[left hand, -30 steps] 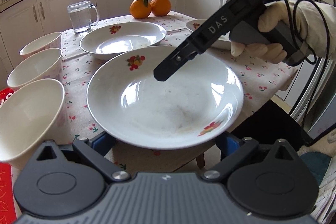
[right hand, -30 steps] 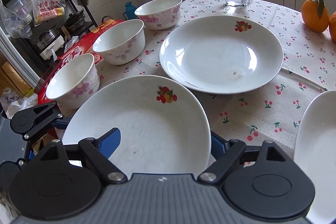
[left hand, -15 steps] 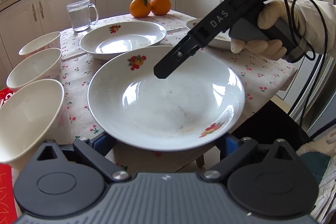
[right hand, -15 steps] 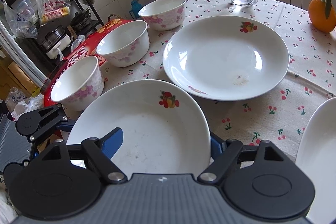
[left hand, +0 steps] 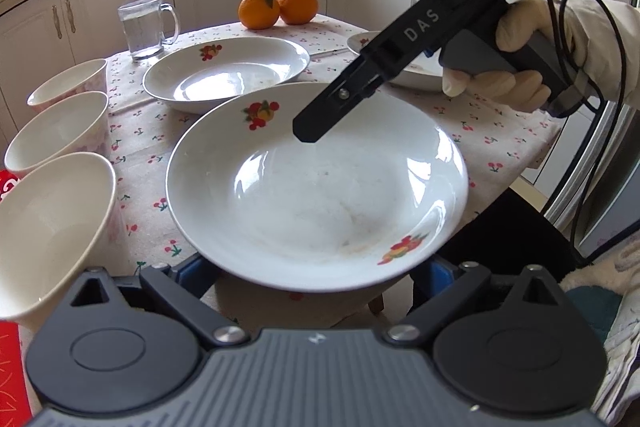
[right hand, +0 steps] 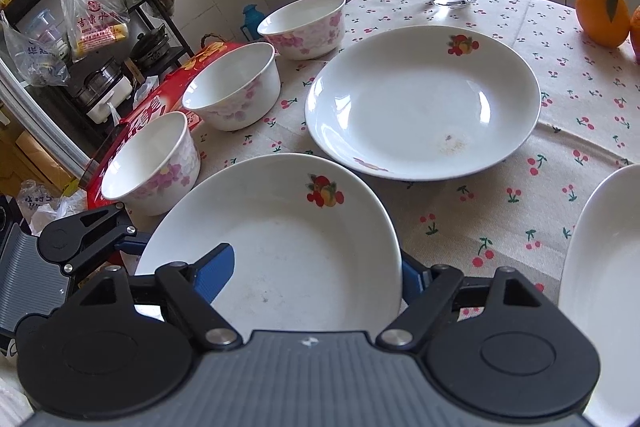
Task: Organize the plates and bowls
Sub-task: 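Lift the flowered white plate with the right tool and carry it toward another plate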
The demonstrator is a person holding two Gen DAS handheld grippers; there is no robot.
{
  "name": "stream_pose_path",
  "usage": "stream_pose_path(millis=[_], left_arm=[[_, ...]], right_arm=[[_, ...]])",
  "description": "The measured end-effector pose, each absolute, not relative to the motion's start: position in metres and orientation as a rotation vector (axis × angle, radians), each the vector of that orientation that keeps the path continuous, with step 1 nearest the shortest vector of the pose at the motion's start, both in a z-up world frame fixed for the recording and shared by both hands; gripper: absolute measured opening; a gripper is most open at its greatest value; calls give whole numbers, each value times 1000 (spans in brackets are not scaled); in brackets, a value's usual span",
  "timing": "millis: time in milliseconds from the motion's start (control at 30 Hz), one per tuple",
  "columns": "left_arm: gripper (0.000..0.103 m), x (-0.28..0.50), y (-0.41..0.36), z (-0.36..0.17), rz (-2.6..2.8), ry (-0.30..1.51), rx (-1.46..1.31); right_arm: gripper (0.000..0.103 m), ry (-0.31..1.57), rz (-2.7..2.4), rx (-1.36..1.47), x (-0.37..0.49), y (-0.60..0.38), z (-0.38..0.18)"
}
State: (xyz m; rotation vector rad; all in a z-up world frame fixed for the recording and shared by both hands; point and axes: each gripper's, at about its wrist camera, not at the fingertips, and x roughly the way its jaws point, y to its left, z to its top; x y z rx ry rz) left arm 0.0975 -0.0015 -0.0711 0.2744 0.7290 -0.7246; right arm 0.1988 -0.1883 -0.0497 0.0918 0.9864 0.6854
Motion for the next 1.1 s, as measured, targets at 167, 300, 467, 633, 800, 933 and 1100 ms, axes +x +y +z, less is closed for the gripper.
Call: stream_pose_path(millis=[167,300,467,633,800,933,1100], left_arm=[[98,98,-5,-68,-738,728,281],[98,98,-10,-62,-751,717,299],[98,103,-18,-56,-765,719,302],[98,113,-32,-47,-788,720,308],[98,126,-50,-40,-812,718,308],[98,137,-68,-33,-834,702,322],[98,152,-96,-29,-871,705,334]], right_arm=[[87,984,673,91,195,-193,-48],[87,978,662,103,193,-200,-45],[87,957,654,121,191,-212,-37],[87,927,631,134,191,-227,-28],[87,894,600,140,193,-246,-18],[87,873,569,146,196,-264,-11],[87,847,529,150,199,-291,-4]])
